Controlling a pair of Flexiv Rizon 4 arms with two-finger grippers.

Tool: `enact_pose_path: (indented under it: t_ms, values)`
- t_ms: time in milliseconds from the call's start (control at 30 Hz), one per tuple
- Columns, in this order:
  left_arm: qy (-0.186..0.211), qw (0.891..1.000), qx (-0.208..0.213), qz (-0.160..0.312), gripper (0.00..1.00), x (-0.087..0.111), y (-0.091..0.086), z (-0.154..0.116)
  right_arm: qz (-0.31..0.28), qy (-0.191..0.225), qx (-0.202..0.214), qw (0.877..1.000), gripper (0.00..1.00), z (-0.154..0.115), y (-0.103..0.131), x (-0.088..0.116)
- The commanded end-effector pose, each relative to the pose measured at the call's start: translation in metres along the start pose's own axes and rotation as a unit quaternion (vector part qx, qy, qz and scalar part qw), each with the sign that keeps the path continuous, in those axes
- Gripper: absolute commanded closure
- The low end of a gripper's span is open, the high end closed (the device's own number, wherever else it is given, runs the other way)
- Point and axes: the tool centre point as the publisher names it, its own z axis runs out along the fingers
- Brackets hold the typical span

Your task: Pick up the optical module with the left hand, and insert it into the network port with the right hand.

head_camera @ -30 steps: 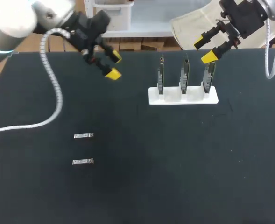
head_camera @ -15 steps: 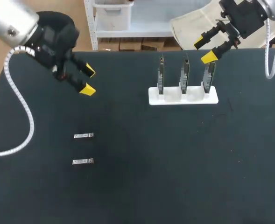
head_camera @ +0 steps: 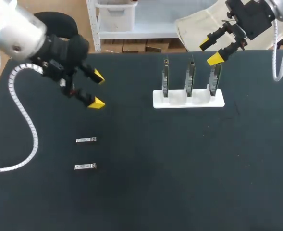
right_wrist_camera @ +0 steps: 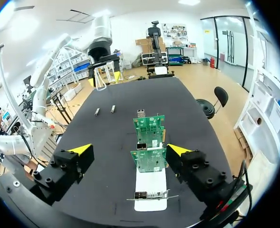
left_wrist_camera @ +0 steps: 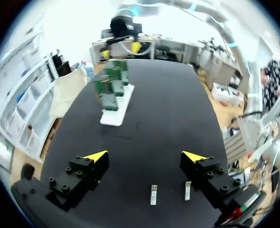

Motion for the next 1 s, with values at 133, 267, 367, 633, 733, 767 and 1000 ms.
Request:
enact_pose_path:
  t_ms: [133,267,367,633,733,767,1000]
  values:
    - [0.076,0.997,0.012,0.003,0.00,0.015,-0.012,0.019,0.000,0.000,0.001,1.000,0.00,0.000,0.001,0.000]
    - [0.118,0.993,-0.001,0.000,0.00,0.030,-0.023,0.021,0.000,0.000,0.001,1.000,0.00,0.000,0.001,0.000]
    - [0.137,0.990,-0.012,-0.017,0.00,0.045,-0.028,0.022,0.000,0.000,0.001,1.000,0.00,0.000,0.001,0.000]
    - [0.167,0.986,-0.026,-0.010,0.00,0.076,-0.038,0.023,0.000,0.000,0.001,1.000,0.00,0.000,0.001,0.000]
    - [0.178,0.983,-0.026,-0.021,0.00,0.087,-0.041,0.023,0.000,0.000,0.001,1.000,0.00,0.000,0.001,0.000]
    - [0.181,0.983,-0.025,-0.025,0.00,0.091,-0.042,0.023,0.000,0.000,0.001,1.000,0.00,0.000,0.001,0.000]
    - [0.195,0.979,-0.028,-0.045,0.00,0.111,-0.041,0.025,0.000,0.000,0.001,1.000,0.00,0.000,0.001,0.000]
